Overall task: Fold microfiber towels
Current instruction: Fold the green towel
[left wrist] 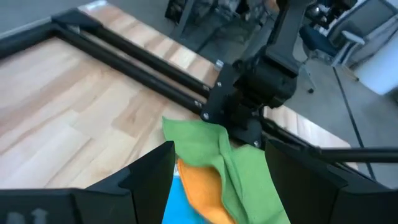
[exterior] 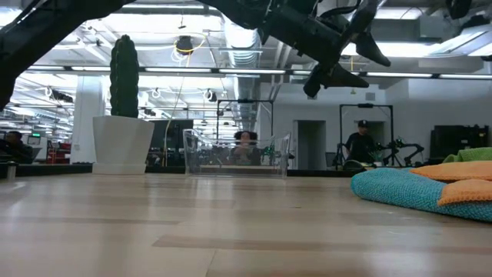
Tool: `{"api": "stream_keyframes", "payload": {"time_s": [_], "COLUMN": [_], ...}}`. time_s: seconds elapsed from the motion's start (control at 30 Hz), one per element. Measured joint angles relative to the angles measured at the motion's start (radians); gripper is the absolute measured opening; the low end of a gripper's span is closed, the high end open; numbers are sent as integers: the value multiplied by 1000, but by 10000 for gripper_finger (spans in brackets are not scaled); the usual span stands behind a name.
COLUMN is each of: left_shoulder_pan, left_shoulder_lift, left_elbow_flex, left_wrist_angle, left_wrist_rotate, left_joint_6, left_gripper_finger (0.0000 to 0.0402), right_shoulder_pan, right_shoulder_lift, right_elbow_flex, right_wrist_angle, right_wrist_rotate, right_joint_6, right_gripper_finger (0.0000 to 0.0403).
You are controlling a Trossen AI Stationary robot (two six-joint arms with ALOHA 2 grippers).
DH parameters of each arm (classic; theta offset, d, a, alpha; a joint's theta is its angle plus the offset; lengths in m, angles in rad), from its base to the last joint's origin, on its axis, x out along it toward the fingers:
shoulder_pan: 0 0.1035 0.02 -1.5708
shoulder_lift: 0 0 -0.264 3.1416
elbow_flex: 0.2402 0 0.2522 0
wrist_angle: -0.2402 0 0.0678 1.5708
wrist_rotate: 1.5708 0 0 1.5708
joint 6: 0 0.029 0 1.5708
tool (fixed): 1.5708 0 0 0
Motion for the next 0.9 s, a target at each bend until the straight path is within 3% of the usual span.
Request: {"api": "stream_keyframes", "payload": {"time_s": [0.5,0.9], "left_shoulder_pan": [-36,-68], "left_shoulder_lift": [165,338], "left_elbow_flex": [8,333], "left_wrist_angle": [125,-48], "left_wrist_rotate": [-29,-5], "left_joint_6": [-28,31], "left_gripper_finger": [245,245], "right_shoulder_pan": [0,0], "right_shoulder_lift": [0,0], "right_elbow_flex": [-1,-1], "right_wrist_angle": [-5,-7], "right_wrist_rotate": [-1,-1], "right_joint_6": [0,0], "right_gripper_finger": [76,76]}}
